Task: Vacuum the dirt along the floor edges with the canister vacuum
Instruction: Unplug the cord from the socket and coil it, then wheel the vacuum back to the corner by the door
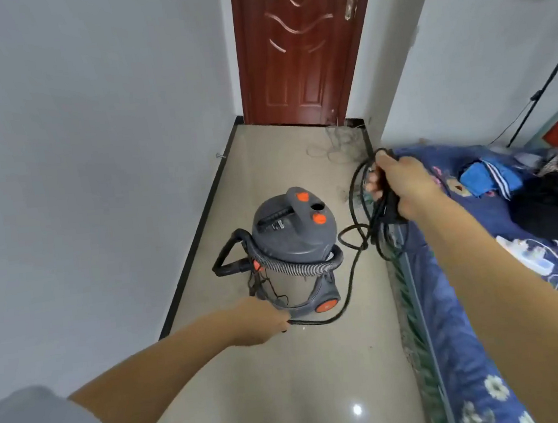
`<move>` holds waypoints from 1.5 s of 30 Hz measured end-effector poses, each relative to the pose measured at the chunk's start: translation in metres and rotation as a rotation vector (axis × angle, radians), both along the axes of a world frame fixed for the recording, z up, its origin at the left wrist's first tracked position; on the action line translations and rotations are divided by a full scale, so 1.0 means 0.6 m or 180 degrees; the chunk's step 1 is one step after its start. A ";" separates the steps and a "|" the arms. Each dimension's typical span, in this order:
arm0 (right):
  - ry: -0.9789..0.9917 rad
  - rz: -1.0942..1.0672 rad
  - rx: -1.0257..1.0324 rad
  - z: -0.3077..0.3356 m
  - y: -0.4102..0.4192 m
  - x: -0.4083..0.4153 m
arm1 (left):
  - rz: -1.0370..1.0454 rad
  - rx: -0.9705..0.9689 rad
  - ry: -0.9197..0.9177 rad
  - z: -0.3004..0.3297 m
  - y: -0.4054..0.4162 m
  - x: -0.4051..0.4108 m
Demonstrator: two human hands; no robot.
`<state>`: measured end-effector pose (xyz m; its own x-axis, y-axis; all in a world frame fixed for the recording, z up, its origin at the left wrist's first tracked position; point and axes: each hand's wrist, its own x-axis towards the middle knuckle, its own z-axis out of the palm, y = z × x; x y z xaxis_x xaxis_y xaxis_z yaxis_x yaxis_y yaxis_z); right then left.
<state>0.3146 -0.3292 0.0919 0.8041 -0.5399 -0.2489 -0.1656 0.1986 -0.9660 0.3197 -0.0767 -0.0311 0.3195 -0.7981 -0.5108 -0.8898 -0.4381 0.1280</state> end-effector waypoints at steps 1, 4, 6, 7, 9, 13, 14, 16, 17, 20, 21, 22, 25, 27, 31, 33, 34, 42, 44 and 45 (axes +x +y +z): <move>0.0265 0.0278 -0.0330 -0.032 0.013 0.023 | -0.0194 -0.0110 -0.0057 0.012 -0.013 0.017; 0.0891 0.1576 -0.0794 -0.109 0.052 0.061 | -0.0024 -0.0907 0.0001 0.045 -0.046 0.069; 0.1270 0.2280 -0.1382 -0.146 0.059 0.076 | 0.0378 -0.1533 -0.0100 0.048 -0.059 0.119; 0.1387 0.2493 -0.1618 -0.157 0.057 0.085 | 0.0593 -0.1709 -0.0239 0.045 -0.064 0.147; 0.1476 0.2661 -0.1253 -0.165 0.049 0.104 | 0.1055 -0.1984 -0.0366 0.032 -0.074 0.203; 0.1206 0.3046 -0.0339 -0.153 0.018 0.156 | 0.1430 -0.2407 0.0189 0.011 -0.115 0.286; 0.1113 0.3188 -0.0320 -0.153 0.005 0.172 | 0.1387 -0.2466 0.0562 0.009 -0.128 0.302; 0.0986 0.3478 -0.0377 -0.144 -0.028 0.206 | 0.1413 -0.2341 0.1476 0.015 -0.155 0.330; 0.0938 0.3585 -0.0392 -0.140 -0.046 0.223 | 0.1490 -0.2157 0.1903 0.022 -0.168 0.342; 0.0806 0.3432 -0.0198 -0.128 -0.100 0.274 | 0.1582 -0.1772 0.2508 0.030 -0.205 0.382; 0.0756 0.3267 -0.0087 -0.125 -0.117 0.288 | 0.1622 -0.1800 0.2499 0.032 -0.217 0.393; 0.0706 0.3069 0.0000 -0.122 -0.130 0.302 | 0.1770 -0.1935 0.2487 0.030 -0.230 0.403; 0.0535 0.2390 -0.0066 -0.118 -0.154 0.343 | 0.2655 -0.2681 0.2854 0.026 -0.267 0.426; 0.0426 0.1988 -0.0077 -0.116 -0.158 0.374 | 0.3247 -0.3076 0.3055 0.024 -0.292 0.455; 0.0448 0.1288 -0.1065 -0.135 -0.145 0.441 | 0.4260 -0.3642 0.3844 0.025 -0.310 0.532; 0.0828 0.1145 -0.2434 -0.154 -0.123 0.472 | 0.4614 -0.3641 0.4220 0.023 -0.304 0.572; 0.1014 0.1125 -0.2840 -0.160 -0.105 0.486 | 0.4686 -0.3575 0.4326 0.022 -0.300 0.592; 0.1663 0.1258 -0.2103 -0.238 -0.021 0.562 | 0.4653 -0.2357 0.5230 -0.007 -0.286 0.712; 0.1711 0.1309 -0.1830 -0.252 -0.012 0.558 | 0.4610 -0.2095 0.5305 -0.029 -0.288 0.713; 0.1685 0.1245 -0.1673 -0.260 -0.007 0.553 | 0.4572 -0.1952 0.5397 -0.039 -0.291 0.710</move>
